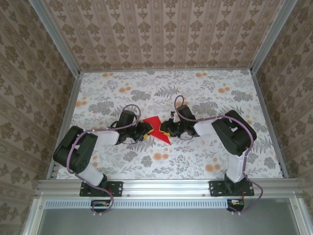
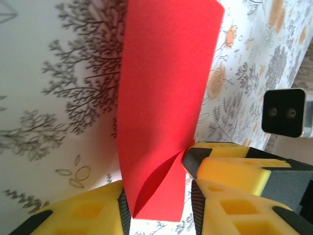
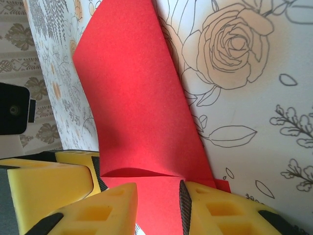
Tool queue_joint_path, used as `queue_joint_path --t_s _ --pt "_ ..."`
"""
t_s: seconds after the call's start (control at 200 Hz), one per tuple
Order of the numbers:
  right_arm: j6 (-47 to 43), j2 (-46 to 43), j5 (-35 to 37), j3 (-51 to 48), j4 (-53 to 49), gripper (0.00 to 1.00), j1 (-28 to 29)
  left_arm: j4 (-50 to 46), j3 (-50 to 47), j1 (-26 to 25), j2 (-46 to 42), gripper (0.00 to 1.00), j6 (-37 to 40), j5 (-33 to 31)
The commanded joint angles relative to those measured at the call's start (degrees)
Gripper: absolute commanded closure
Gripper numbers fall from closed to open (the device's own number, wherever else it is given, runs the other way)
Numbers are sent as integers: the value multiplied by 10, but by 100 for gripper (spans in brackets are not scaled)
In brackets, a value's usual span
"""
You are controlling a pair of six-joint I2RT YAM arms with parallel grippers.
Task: Fold a paper plane with a square sheet of paper (pick it up from the middle)
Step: Fold the wing for the fifth time at the center of the table.
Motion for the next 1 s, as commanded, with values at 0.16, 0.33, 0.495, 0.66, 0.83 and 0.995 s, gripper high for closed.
queue_joint_path --t_s 0.16,0.33,0.495,0.66,0.83,0.995 --pt "-29 2 -11 -12 17 67 -9 82 1 -5 30 80 -25 29" --pt "-136 -52 13 -2 -33 53 -9 71 4 -6 29 94 -19 30" --pt "-278 -119 82 -21 -85 43 4 45 16 -11 26 98 -17 27" --pt "-390 -174 181 -66 -86 45 38 14 28 -13 18 98 -12 22" --pt "-477 -182 203 -89 -46 42 65 -8 34 -13 12 98 -6 20" --pt "-602 -173 266 -106 1 37 127 -13 37 -13 8 98 -6 23"
